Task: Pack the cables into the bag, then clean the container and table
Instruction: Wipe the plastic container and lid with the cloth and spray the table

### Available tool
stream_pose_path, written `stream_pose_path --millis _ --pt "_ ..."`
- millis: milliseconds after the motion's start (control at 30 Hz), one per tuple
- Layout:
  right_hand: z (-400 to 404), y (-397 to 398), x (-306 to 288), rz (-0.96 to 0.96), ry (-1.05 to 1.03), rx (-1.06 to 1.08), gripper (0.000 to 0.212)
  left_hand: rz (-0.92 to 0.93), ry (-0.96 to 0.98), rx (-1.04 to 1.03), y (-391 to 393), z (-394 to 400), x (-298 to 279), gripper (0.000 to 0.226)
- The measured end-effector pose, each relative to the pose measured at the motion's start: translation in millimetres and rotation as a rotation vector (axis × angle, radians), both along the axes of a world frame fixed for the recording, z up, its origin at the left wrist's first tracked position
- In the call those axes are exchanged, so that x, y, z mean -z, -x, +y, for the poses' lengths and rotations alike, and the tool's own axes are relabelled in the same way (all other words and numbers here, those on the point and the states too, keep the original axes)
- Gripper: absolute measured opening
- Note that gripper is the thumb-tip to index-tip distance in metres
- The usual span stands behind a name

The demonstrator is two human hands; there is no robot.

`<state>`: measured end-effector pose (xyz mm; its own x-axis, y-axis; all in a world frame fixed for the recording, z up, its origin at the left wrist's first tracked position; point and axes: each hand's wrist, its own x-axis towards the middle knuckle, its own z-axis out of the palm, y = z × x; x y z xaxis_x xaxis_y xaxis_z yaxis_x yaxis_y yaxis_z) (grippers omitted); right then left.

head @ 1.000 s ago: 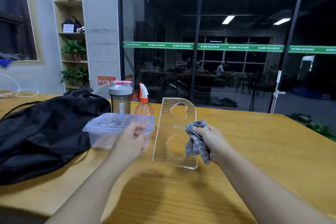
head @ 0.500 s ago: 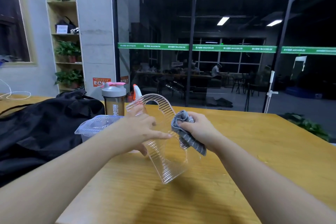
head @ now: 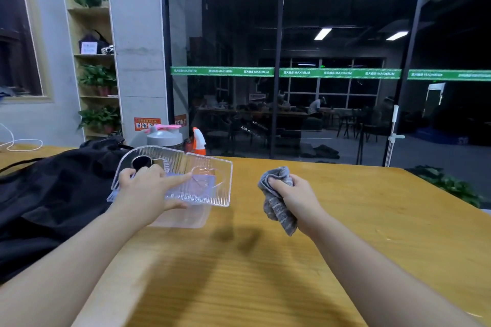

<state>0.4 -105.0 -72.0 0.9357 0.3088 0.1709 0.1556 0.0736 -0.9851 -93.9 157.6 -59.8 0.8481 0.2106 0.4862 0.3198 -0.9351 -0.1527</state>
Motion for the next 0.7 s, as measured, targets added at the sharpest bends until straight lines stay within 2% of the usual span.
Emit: stream_pose_path --millis 233,433,600,700 --pt "5 6 -6 -0.015 0.025 -0.044 0.018 0.028 0.116 -0.120 -14 25 13 0.053" --pt "4 6 -4 -0.035 0.046 -0.057 0.016 0.051 0.201 -0.148 -19 33 14 0.048" --pt "3 4 -4 -0.023 0.068 -0.070 0.023 0.115 0.288 -0.163 -25 33 15 0.042" --pt "2 2 -2 -0.026 0.089 -0.056 0.024 0.116 0.364 -0.193 -28 37 18 0.048"
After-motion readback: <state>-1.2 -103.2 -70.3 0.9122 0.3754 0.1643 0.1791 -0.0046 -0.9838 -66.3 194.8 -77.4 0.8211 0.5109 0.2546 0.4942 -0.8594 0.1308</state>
